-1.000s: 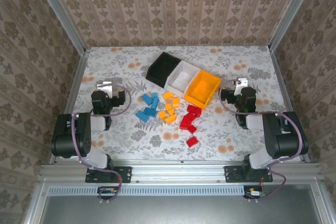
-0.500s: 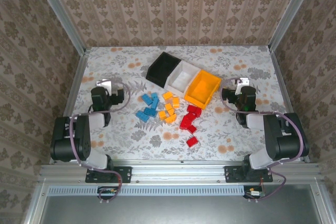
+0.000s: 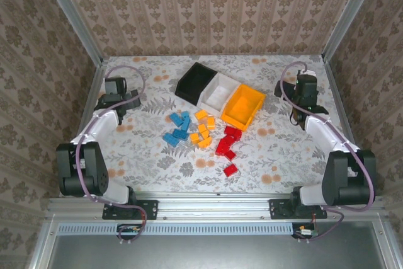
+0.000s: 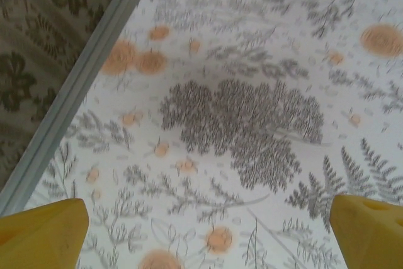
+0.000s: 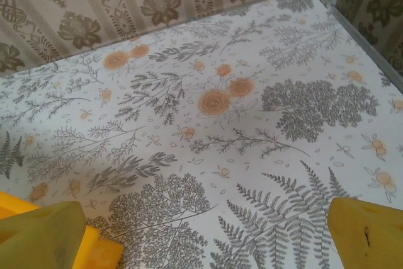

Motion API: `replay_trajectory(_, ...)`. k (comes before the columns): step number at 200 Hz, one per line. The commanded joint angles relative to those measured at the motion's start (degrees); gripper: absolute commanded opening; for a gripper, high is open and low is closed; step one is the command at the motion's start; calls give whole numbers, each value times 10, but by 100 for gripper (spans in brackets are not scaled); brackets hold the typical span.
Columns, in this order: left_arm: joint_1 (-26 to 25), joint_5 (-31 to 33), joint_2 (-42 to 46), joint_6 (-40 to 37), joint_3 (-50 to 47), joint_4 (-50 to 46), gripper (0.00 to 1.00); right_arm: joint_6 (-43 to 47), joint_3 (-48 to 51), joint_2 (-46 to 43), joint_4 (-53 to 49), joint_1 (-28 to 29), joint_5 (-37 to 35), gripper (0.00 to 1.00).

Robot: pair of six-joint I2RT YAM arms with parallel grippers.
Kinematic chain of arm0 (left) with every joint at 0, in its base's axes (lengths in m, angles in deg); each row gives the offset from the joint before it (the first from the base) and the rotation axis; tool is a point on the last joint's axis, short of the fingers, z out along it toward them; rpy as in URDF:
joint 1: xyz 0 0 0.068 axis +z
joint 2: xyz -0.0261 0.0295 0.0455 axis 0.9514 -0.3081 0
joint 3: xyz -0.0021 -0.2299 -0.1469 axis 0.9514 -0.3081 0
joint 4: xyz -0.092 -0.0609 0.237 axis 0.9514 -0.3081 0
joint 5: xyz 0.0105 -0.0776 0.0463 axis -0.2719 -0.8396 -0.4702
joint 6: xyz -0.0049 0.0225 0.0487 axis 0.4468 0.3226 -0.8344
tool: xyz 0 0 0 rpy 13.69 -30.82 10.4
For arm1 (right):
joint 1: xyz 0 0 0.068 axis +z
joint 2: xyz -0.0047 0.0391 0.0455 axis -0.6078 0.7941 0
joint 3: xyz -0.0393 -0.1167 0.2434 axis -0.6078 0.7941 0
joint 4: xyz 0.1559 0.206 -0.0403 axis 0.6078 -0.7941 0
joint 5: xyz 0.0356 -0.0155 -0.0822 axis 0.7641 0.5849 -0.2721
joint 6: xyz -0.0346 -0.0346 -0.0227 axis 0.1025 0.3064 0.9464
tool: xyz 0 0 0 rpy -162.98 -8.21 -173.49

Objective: Sort the legos into containers by color

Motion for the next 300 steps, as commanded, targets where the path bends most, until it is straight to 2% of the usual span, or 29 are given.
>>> replay_trajectory(1, 9, 31, -16, 96, 71, -158, 100, -57, -34, 24, -141, -17, 32, 100)
replay_trajectory(17, 15, 38, -35, 113, 118, -225, 100, -78, -49, 30, -172, -29, 58, 100)
replay_trajectory(47, 22, -26, -54, 104, 160, -273, 100, -92, -72, 42, -209, -37, 102, 100)
replay_trajectory(79, 17, -109, -41, 76, 156, -254, 100, -90, -97, 50, -248, -37, 135, 100)
replay_trajectory(114, 8, -167, -19, 57, 146, -234, 100, -89, -119, 58, -295, -37, 161, 100)
replay_trajectory(143, -20, -191, -16, 31, 158, -244, 100, -93, -131, 62, -345, -36, 179, 100)
replay_trajectory(176, -80, -189, -15, -9, 172, -274, 100, -89, -152, 58, -435, -19, 192, 100)
replay_trajectory(230, -185, -189, 9, -14, 144, -292, 100, -95, -116, 23, -531, 72, 197, 99)
replay_trajectory(263, -242, -195, 16, 1, 120, -286, 100, -94, -74, 13, -523, 176, 218, 99)
replay_trajectory(272, -243, -193, 15, 3, 115, -286, 100, -90, -64, 14, -517, 203, 228, 99)
replay_trajectory(276, -261, -194, 15, 5, 114, -286, 100, -87, -59, 14, -514, 213, 235, 99)
replay_trajectory(300, -268, -195, 18, 13, 101, -284, 100, -86, -41, 17, -498, 272, 257, 98)
